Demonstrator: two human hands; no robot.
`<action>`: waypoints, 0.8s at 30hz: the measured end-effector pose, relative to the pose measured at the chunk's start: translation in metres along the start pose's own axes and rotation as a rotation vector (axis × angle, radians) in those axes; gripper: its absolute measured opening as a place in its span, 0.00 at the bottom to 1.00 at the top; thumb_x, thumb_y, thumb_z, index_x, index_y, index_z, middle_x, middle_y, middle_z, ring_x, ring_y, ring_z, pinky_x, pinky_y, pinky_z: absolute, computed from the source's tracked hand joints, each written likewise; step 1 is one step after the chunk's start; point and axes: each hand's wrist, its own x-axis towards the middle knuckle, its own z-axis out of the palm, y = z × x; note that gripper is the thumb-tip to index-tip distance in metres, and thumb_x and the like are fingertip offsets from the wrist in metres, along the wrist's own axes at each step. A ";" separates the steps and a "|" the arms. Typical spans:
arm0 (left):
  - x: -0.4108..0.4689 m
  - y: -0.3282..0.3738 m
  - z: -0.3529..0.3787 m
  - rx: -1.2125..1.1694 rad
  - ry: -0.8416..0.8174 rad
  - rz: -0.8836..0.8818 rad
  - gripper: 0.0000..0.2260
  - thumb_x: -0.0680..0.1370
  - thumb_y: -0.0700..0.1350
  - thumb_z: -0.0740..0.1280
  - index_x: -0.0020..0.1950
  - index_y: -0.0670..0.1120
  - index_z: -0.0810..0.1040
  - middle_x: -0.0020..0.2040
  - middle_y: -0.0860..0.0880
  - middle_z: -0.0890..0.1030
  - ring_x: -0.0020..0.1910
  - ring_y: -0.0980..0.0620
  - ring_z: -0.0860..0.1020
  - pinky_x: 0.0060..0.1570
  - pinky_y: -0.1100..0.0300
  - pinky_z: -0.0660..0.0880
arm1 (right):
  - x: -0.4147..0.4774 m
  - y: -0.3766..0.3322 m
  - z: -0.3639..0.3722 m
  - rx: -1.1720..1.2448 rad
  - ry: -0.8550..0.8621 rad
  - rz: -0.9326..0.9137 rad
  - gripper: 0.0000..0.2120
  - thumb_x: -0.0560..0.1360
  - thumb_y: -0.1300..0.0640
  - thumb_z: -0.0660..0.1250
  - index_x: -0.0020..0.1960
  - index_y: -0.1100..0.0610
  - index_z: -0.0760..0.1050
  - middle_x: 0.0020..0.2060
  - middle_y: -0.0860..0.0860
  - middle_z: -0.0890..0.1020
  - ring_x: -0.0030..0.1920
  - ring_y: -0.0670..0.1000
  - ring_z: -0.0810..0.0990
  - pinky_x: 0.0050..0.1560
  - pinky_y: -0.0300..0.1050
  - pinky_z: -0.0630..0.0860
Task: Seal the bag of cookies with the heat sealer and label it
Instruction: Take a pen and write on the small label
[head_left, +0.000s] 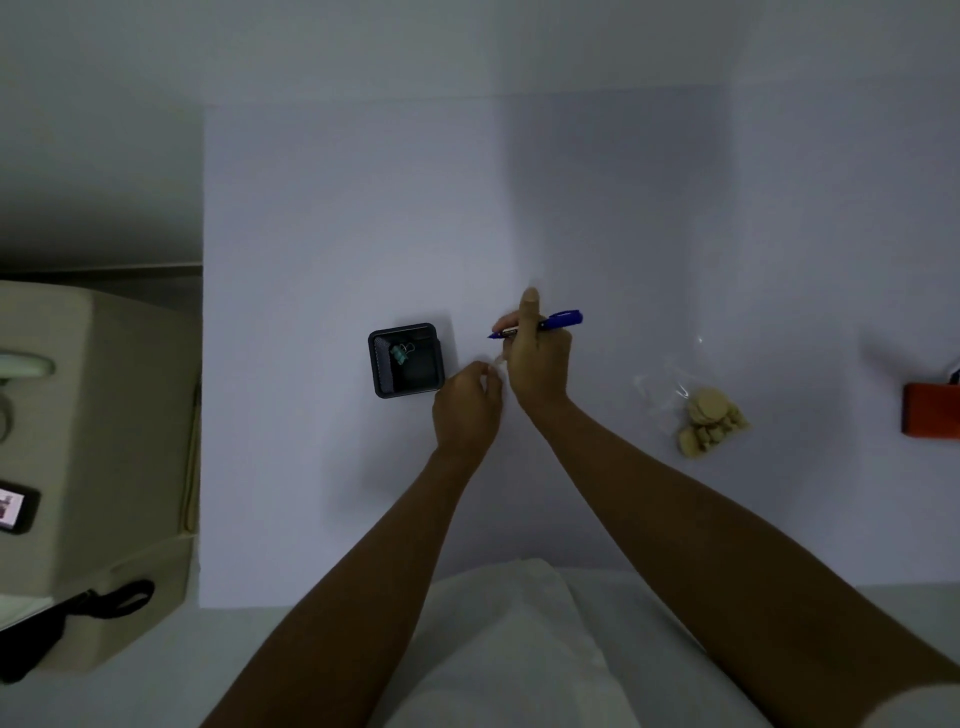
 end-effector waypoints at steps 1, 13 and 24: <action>0.002 -0.001 0.000 -0.020 -0.025 -0.009 0.11 0.82 0.43 0.61 0.43 0.43 0.79 0.32 0.50 0.77 0.28 0.58 0.71 0.29 0.67 0.65 | -0.002 0.001 0.002 -0.026 0.007 -0.028 0.25 0.81 0.44 0.58 0.33 0.55 0.80 0.26 0.53 0.80 0.28 0.51 0.79 0.37 0.48 0.79; 0.011 -0.018 0.000 -0.042 -0.315 -0.070 0.12 0.81 0.43 0.58 0.41 0.41 0.76 0.33 0.47 0.78 0.31 0.50 0.75 0.33 0.55 0.72 | -0.004 0.042 -0.003 -0.199 -0.193 -0.322 0.17 0.79 0.56 0.67 0.36 0.65 0.79 0.32 0.58 0.83 0.36 0.56 0.82 0.41 0.54 0.80; 0.018 -0.014 -0.011 0.023 -0.415 -0.075 0.17 0.82 0.47 0.52 0.46 0.40 0.76 0.39 0.42 0.80 0.37 0.45 0.78 0.38 0.51 0.76 | -0.003 0.041 -0.003 -0.220 -0.239 -0.297 0.19 0.81 0.54 0.64 0.38 0.66 0.79 0.32 0.58 0.82 0.34 0.56 0.82 0.40 0.51 0.80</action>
